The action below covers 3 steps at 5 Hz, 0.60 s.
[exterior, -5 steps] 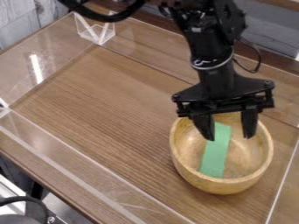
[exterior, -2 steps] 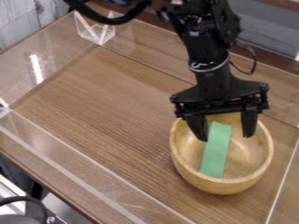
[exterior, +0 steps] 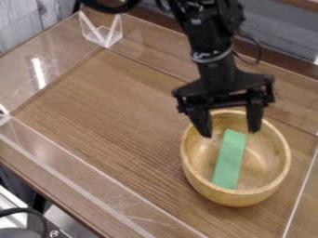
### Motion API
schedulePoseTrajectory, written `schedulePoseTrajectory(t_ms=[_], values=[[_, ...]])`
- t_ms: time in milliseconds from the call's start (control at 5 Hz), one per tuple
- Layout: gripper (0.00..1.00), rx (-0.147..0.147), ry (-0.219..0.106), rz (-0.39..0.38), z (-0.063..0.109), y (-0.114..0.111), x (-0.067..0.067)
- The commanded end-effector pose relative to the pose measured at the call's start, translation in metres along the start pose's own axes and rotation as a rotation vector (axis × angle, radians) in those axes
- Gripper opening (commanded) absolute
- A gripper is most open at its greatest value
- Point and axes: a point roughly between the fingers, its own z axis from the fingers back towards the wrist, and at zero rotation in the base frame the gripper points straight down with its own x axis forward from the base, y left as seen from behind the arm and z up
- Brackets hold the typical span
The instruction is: Put the green block in the brown bowl
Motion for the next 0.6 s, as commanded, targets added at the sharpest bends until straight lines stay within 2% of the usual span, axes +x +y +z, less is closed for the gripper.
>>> schedulePoseTrajectory(t_ms=[0,200,400], values=[[1.00,-0.017,-0.073,-0.011,0.029,0.001,0.021],[1.00,-0.002,-0.111,-0.011,0.059,0.014,0.040],[1.00,0.002,-0.143,-0.030,0.082,0.009,0.051]])
